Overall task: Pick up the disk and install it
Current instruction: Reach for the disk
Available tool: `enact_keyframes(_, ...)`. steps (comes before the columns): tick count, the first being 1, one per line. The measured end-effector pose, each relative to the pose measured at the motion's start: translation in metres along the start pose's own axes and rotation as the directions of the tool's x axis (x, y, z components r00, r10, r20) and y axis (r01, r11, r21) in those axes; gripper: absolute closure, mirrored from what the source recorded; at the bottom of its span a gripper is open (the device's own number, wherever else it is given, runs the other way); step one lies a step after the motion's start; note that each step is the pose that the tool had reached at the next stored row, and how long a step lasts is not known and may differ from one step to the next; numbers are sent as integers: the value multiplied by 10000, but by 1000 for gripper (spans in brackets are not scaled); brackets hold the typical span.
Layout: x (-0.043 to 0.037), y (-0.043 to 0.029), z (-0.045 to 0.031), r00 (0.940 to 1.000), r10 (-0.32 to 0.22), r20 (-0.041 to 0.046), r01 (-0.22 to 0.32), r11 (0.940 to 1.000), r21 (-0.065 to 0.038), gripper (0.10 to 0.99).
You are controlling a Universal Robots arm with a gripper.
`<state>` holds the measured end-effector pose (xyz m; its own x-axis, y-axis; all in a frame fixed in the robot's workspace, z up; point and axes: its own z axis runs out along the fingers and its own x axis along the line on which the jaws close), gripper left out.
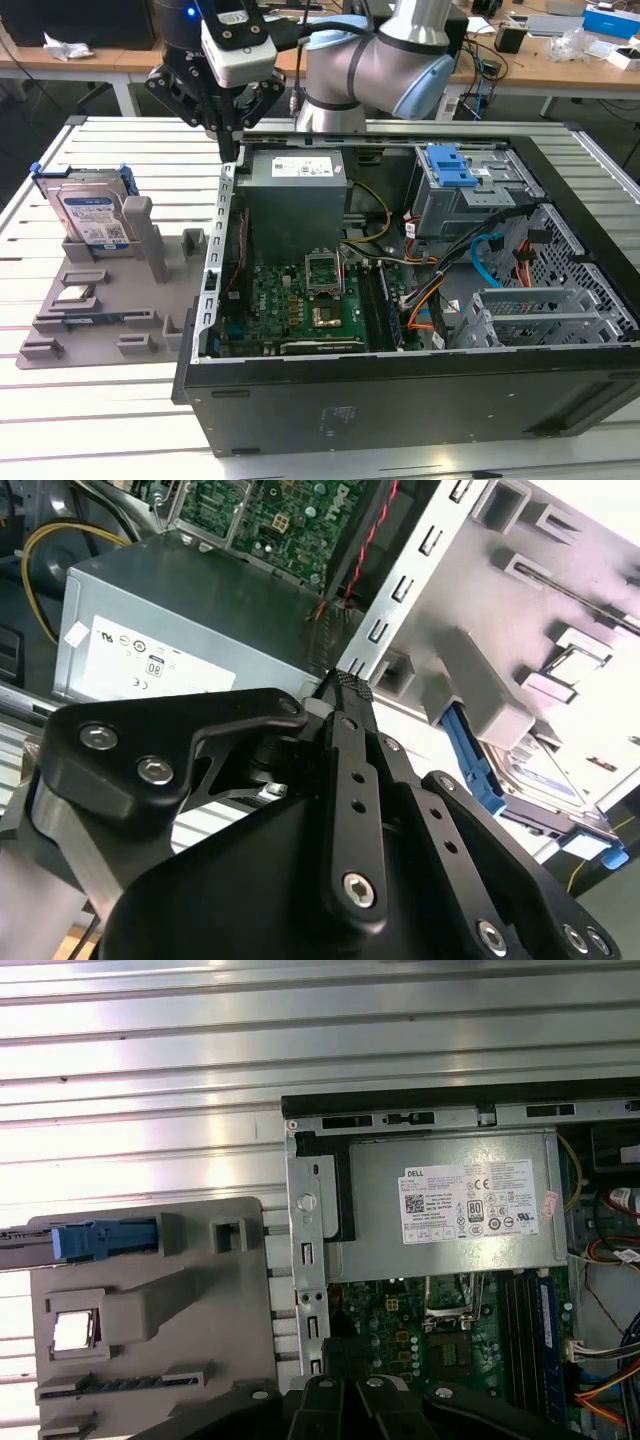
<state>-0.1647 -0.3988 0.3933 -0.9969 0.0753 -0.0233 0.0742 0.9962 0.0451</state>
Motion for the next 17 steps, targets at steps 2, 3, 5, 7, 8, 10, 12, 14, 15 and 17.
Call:
enact_keyframes(2,25,-2,-1,10000,-1,0,1,10000,0,980)
enact_keyframes(3,35,-3,-1,10000,-1,0,1,10000,0,980)
enact_keyframes(5,67,-5,-2,10000,-1,0,1,10000,0,980)
enact_keyframes(7,124,-9,-3,10000,0,0,0,10000,0,980)
enact_keyframes(8,135,-10,-4,10000,0,0,0,10000,0,980)
enact_keyframes(10,158,-12,-4,10000,0,0,0,10000,0,980)
enact_keyframes(12,189,-14,-5,10000,-1,0,1,10000,0,980)
enact_keyframes(14,220,-17,-6,10000,-1,0,1,10000,0,980)
enact_keyframes(15,243,-18,-7,10000,-1,0,1,10000,0,980)
enact_keyframes(17,289,-22,-8,10000,-1,-1,1,10000,1,980)
